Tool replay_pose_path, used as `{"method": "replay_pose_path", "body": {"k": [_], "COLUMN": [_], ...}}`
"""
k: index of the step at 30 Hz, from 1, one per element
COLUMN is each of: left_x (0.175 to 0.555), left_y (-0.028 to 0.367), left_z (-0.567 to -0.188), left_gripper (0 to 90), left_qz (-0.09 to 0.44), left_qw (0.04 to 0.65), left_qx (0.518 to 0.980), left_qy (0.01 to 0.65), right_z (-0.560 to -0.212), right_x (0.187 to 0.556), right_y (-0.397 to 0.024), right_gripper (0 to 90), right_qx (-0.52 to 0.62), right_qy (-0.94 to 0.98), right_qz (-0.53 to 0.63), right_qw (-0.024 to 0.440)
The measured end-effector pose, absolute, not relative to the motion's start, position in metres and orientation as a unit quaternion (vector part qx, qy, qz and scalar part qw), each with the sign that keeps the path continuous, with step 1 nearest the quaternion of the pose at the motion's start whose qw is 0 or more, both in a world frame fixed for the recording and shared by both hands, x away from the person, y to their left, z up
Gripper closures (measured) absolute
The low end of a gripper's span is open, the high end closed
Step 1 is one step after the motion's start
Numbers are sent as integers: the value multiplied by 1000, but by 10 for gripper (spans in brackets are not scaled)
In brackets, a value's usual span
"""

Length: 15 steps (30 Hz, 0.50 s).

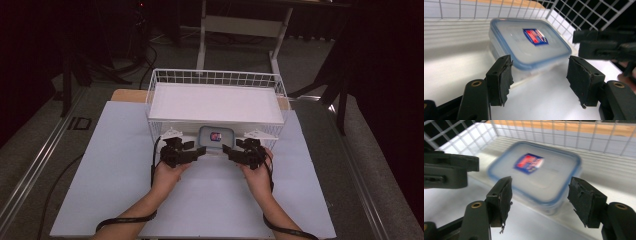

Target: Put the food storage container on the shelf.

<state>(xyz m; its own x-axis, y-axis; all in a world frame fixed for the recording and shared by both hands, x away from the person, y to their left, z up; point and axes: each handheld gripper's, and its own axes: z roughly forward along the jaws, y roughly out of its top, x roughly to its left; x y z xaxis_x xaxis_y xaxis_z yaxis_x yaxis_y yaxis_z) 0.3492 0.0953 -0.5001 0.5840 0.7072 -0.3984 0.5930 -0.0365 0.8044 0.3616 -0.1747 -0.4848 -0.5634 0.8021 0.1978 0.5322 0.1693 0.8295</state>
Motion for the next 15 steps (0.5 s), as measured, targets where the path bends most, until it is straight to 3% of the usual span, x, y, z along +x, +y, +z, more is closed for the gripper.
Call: {"method": "replay_pose_path", "body": {"k": [6,8,10,12,15], "left_x": [327,321,315,310,304], "left_y": [109,111,113,114,114], "left_z": [-493,-492,-491,-492,-493], "left_gripper": [345,317,307,240,172], "left_qz": [41,47,52,47,61], "left_qw": [544,544,548,548,546], "left_qx": [725,731,729,730,735], "left_qy": [420,410,407,405,398], "right_z": [-480,-482,-484,-488,-490], "right_x": [345,341,337,335,334], "right_y": [-167,-164,-161,-157,-154], "right_gripper": [465,537,713,816,871], "right_qx": [424,420,417,413,407], "right_qy": [760,762,766,774,780], "right_qz": [473,472,468,461,455], "right_qw": [135,138,141,134,137]}}
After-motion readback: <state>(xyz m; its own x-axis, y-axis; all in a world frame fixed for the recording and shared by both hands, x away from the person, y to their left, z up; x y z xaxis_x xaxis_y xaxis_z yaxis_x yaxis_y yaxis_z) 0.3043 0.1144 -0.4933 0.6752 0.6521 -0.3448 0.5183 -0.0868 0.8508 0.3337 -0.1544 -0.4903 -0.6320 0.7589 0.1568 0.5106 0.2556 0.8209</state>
